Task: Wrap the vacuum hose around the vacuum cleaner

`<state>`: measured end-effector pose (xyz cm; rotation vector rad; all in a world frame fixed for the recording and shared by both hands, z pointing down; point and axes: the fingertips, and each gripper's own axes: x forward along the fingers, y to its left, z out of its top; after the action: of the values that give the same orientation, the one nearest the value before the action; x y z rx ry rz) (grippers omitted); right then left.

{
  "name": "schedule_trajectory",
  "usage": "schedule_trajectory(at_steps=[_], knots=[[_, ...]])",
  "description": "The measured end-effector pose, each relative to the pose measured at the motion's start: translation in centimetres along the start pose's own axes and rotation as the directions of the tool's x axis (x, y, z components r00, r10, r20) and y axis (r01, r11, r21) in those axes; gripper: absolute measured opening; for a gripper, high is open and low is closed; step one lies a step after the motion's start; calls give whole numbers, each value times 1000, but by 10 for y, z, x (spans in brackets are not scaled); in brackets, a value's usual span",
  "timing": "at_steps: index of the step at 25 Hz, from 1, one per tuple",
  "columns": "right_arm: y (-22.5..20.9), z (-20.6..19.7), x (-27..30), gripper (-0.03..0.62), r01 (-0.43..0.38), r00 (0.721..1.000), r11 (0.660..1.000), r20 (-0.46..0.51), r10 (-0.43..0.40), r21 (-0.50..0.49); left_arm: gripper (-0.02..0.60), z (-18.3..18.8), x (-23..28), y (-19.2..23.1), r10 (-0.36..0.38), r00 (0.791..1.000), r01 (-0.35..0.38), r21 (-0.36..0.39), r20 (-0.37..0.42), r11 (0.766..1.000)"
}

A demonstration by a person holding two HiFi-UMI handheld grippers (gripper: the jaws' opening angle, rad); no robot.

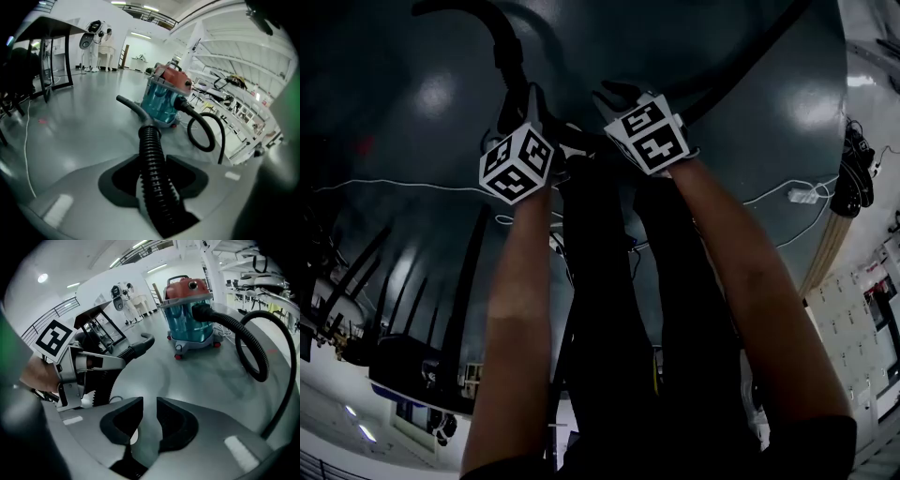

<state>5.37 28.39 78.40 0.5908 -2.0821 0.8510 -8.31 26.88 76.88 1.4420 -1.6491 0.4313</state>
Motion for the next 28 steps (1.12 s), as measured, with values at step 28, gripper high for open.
schedule_trajectory(at_steps=[28], knots=[[90,226,-179,86,47,990,998,136,-40,-49,155,217,-204,-44,-171,983,182,271,-65,945]])
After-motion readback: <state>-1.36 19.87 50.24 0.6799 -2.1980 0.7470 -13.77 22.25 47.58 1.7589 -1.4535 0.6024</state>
